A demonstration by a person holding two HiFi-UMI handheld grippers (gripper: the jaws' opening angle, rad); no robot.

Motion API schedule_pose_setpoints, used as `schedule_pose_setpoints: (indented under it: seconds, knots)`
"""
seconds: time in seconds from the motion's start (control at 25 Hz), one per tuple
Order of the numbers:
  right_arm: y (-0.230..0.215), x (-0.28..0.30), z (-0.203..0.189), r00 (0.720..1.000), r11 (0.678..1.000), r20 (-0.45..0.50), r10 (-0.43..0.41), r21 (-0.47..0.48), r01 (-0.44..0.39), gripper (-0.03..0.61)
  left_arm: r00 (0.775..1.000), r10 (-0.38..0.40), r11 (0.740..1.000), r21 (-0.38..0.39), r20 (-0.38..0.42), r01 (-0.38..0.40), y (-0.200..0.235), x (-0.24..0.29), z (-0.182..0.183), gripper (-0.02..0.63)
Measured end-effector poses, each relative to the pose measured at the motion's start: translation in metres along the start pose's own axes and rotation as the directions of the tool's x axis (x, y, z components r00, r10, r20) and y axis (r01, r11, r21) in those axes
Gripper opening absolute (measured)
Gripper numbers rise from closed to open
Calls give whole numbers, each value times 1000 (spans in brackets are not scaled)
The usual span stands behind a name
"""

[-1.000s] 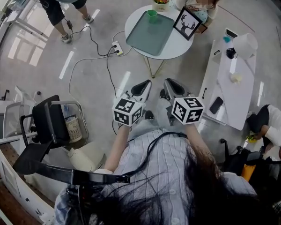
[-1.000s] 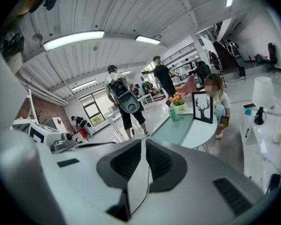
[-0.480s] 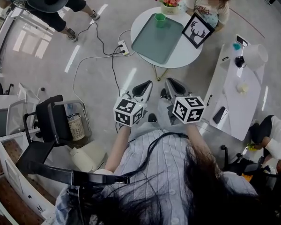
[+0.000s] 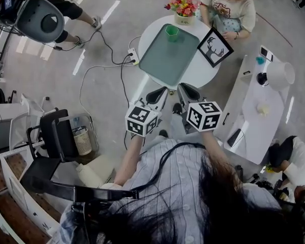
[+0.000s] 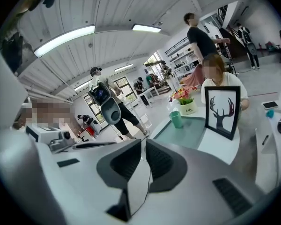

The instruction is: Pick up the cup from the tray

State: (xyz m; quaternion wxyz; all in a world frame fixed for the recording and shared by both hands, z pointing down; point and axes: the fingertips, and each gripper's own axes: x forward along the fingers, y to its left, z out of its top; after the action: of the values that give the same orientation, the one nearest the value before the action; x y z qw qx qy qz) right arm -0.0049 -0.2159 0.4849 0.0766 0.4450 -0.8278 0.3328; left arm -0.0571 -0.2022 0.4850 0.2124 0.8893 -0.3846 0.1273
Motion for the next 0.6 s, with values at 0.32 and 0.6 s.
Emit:
schedule_pose_setpoints:
  seconds: [0.32, 0.6]
  knots:
    - [-31, 27, 22, 999, 999, -32, 42, -2, -42, 49, 1000, 27, 1000, 8, -3, -27, 14, 40, 23, 17]
    - [-44, 41, 25, 997, 998, -53, 57, 10, -57, 48, 999, 30, 999, 23, -31, -29, 20, 55, 26, 17]
